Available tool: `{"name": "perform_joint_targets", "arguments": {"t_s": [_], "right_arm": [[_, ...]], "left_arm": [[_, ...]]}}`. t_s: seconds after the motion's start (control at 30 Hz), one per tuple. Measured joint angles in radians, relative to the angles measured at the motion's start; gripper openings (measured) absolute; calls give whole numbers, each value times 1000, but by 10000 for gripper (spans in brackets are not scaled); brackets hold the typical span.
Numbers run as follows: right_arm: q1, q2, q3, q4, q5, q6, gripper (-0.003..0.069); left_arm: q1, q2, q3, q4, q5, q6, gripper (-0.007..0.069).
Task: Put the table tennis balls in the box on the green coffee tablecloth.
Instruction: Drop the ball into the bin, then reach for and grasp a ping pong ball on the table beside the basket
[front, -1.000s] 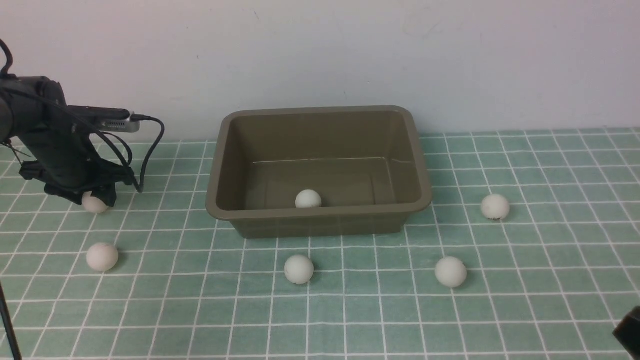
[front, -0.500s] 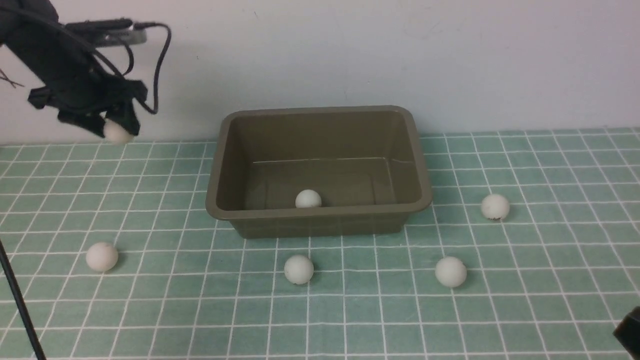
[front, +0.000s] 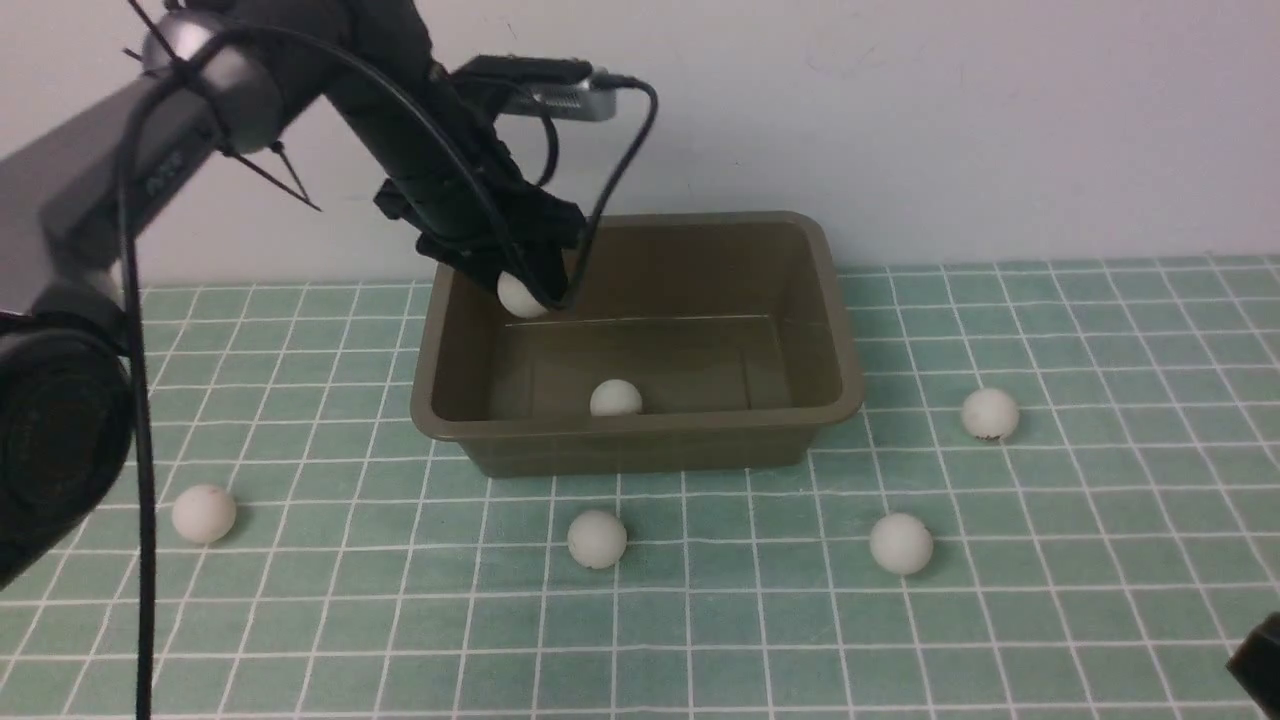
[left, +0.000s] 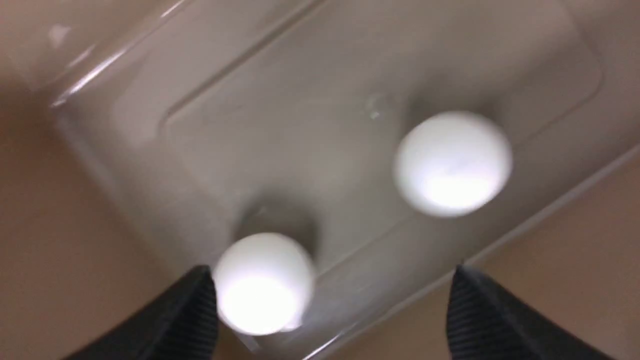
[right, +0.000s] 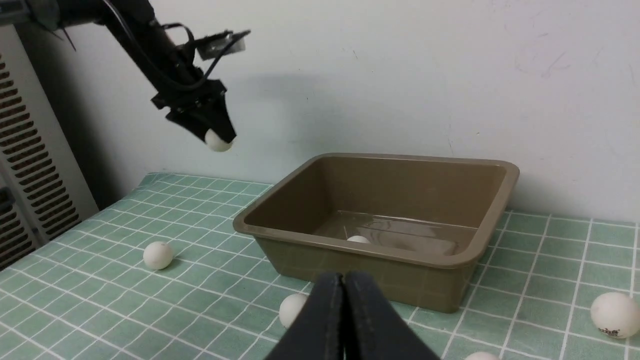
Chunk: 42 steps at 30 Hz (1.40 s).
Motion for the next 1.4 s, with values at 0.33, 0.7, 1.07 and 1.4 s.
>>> {"name": "perform_joint_targets", "arguments": {"t_s": [0.33,0.7,1.07,1.4], "right_arm": [[0,0,0,-1,5,-14,-18],[0,0,0,-56,5,-23,-18],[0,0,0,-40,5,-23,-18],[0,0,0,-34,13,-22,-18]], "left_arm": [[89,-195,23,76,23,-52,519],[288,-632,694,87,-58,-85,426],[317,-647,1033,205,-449,-117,468],[406,-519,1033,301,-511,-261,514]]}}
